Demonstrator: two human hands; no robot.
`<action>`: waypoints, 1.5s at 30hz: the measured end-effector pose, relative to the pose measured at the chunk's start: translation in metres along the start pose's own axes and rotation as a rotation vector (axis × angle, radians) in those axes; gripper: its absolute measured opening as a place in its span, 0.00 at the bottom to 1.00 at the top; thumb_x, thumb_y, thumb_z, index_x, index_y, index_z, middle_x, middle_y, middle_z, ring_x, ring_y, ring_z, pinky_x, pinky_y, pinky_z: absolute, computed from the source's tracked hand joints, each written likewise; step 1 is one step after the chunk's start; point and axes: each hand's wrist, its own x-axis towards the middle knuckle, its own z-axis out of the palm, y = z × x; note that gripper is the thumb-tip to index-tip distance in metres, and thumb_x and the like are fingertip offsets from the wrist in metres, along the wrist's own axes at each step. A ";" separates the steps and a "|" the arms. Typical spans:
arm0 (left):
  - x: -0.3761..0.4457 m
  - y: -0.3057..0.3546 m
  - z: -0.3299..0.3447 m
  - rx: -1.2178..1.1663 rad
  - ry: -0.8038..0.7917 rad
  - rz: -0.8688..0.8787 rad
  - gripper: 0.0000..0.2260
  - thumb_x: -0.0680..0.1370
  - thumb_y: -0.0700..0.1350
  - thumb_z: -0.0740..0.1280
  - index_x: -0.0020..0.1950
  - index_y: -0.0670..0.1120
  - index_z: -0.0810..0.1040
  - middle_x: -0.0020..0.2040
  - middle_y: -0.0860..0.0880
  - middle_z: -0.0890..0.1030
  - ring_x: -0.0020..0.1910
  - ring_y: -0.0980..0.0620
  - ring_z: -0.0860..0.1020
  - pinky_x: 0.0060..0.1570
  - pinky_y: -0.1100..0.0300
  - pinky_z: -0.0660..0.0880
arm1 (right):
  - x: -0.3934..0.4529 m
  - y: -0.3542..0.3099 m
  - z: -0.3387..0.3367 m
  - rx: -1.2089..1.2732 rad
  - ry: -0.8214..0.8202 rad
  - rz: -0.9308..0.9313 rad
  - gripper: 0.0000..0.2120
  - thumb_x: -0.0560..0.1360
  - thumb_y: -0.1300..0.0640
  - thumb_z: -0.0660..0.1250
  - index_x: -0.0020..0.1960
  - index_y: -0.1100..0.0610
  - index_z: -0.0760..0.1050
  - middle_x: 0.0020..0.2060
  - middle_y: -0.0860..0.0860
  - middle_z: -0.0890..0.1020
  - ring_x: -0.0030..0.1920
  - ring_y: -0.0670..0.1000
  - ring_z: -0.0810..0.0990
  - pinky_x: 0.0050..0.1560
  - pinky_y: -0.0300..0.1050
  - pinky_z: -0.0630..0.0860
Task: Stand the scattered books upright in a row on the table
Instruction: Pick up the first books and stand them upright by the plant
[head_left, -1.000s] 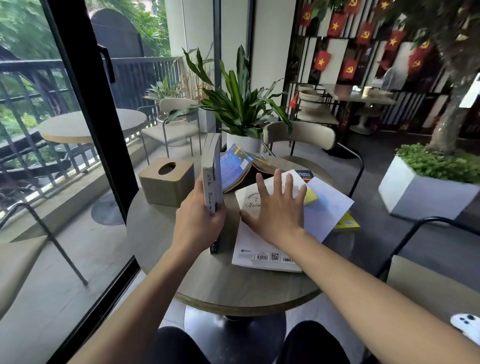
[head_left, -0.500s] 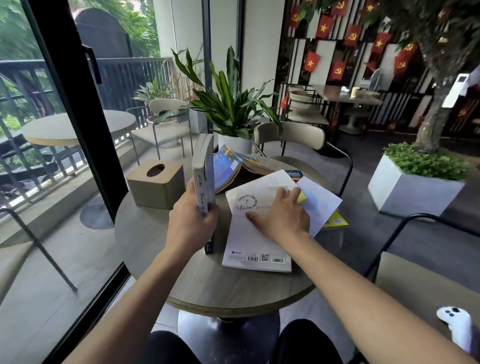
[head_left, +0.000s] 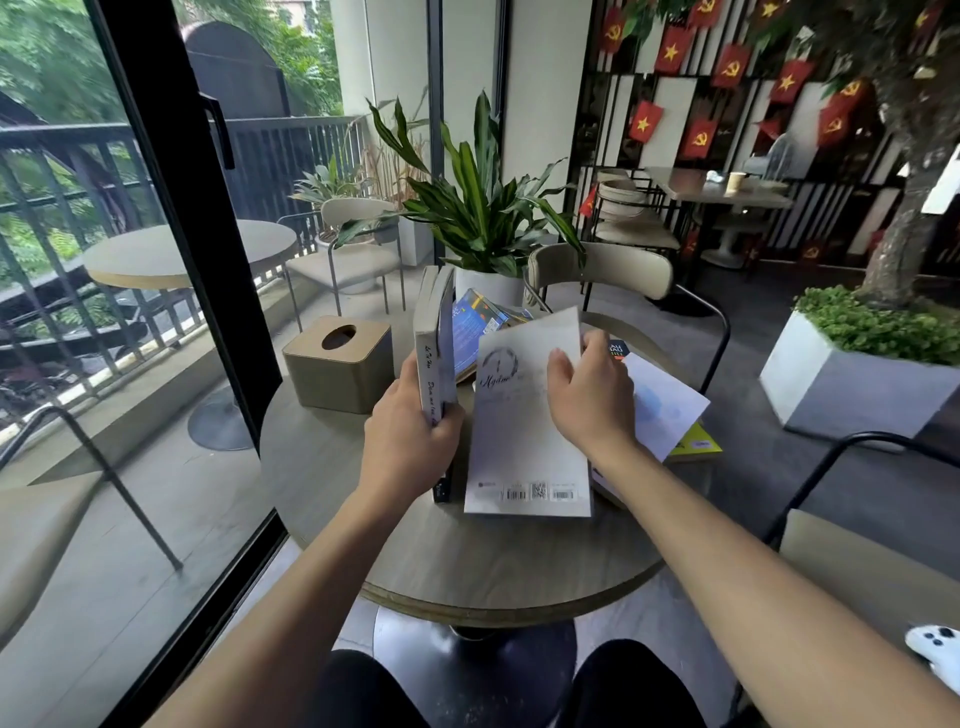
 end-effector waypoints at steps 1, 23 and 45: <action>0.000 0.000 0.000 0.001 0.002 0.001 0.19 0.76 0.42 0.65 0.68 0.47 0.70 0.44 0.52 0.75 0.45 0.45 0.72 0.42 0.52 0.69 | 0.000 -0.005 -0.002 0.025 0.049 -0.043 0.14 0.82 0.54 0.59 0.61 0.64 0.68 0.52 0.64 0.81 0.55 0.66 0.77 0.43 0.53 0.64; 0.005 -0.019 0.004 -0.060 -0.135 0.098 0.40 0.70 0.53 0.72 0.79 0.56 0.58 0.65 0.50 0.77 0.62 0.48 0.76 0.57 0.50 0.74 | -0.004 -0.032 0.026 0.589 -0.170 -0.316 0.10 0.82 0.56 0.63 0.63 0.55 0.70 0.53 0.46 0.82 0.52 0.41 0.79 0.52 0.33 0.74; 0.007 -0.040 0.033 0.021 -0.188 0.098 0.48 0.64 0.58 0.74 0.80 0.57 0.55 0.71 0.58 0.69 0.61 0.54 0.76 0.51 0.53 0.78 | 0.001 -0.026 0.035 0.637 -0.523 -0.330 0.57 0.60 0.37 0.80 0.80 0.40 0.51 0.72 0.46 0.71 0.68 0.49 0.75 0.68 0.55 0.73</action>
